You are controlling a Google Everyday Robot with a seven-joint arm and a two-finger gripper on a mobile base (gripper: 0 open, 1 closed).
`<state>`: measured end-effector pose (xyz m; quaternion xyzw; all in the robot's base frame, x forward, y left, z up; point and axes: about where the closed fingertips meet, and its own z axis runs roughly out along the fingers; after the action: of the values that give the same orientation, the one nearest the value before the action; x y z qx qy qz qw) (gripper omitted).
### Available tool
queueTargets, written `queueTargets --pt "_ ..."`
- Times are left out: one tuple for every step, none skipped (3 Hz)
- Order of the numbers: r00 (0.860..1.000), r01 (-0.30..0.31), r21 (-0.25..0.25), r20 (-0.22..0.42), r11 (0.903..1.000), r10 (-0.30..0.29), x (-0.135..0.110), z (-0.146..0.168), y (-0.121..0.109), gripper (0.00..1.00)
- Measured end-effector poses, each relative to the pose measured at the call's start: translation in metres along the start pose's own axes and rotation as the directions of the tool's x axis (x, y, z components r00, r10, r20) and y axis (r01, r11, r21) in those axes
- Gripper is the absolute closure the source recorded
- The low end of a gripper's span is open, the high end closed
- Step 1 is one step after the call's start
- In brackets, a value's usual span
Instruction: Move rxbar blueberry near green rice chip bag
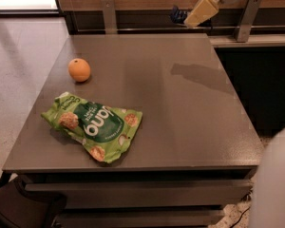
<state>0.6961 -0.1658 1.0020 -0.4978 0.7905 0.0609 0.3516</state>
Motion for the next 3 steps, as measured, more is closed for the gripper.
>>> queueTargets --pt "0.994 0.032 0.045 0.1 0.9985 -0.036 -0.009 -0.046 0.031 1.0" --pt "0.991 0.069 -0.042 0.117 0.9967 -0.064 0.004 -0.028 0.088 1.0" --pt "0.995 0.099 -0.232 0.016 0.9676 -0.098 0.04 0.035 0.163 1.0"
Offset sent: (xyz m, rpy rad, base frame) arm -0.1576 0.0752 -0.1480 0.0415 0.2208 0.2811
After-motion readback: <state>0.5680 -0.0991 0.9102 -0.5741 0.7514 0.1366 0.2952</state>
